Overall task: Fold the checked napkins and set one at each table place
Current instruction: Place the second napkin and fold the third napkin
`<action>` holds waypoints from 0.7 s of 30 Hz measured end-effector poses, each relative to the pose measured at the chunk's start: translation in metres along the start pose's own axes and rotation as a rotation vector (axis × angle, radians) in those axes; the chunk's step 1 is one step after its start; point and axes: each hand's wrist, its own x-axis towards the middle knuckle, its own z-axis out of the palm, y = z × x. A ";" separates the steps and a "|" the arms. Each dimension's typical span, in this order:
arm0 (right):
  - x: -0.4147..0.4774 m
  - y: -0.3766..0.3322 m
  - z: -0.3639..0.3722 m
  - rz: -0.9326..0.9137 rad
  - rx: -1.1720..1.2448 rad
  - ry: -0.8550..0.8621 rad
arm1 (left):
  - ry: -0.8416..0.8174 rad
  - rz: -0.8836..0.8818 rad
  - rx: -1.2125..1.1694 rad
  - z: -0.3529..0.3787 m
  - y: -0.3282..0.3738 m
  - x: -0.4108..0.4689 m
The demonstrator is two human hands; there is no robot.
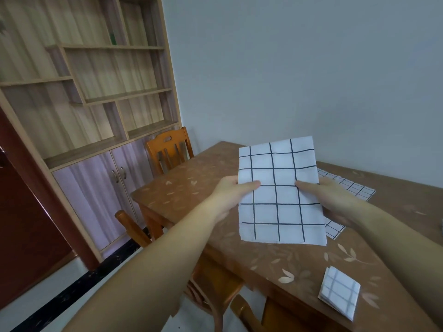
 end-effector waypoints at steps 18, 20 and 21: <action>-0.006 0.002 -0.011 -0.159 -0.042 0.164 | 0.191 0.010 -0.088 0.003 0.007 -0.010; -0.006 0.002 -0.010 -0.176 -0.030 0.217 | 0.226 -0.003 -0.104 0.006 0.007 -0.011; -0.008 0.002 -0.009 -0.186 -0.024 0.246 | 0.252 -0.009 -0.106 0.008 0.007 -0.011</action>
